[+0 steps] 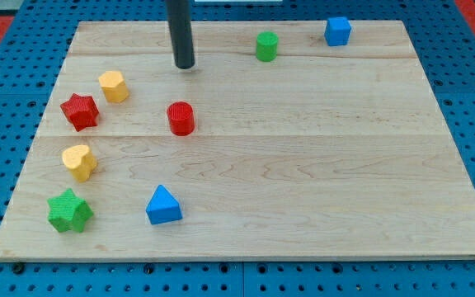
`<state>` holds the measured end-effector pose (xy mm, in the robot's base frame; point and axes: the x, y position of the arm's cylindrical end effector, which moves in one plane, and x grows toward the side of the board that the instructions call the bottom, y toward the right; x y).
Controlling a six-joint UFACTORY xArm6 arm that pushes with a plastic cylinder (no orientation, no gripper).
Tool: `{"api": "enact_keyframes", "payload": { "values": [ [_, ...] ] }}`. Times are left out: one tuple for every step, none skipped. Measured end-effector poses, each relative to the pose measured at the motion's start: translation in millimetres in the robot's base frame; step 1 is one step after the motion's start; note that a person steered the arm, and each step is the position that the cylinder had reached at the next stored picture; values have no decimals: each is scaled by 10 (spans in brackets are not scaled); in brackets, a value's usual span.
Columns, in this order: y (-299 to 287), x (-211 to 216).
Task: Push the green circle closer to the blue cube
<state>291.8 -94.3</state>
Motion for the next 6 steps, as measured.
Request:
{"api": "enact_keyframes", "payload": {
  "values": [
    [333,-14],
    [1024,-27],
    [1566,-88],
    [1365,-2],
    [985,-75],
    [1071,-404]
  ]
}}
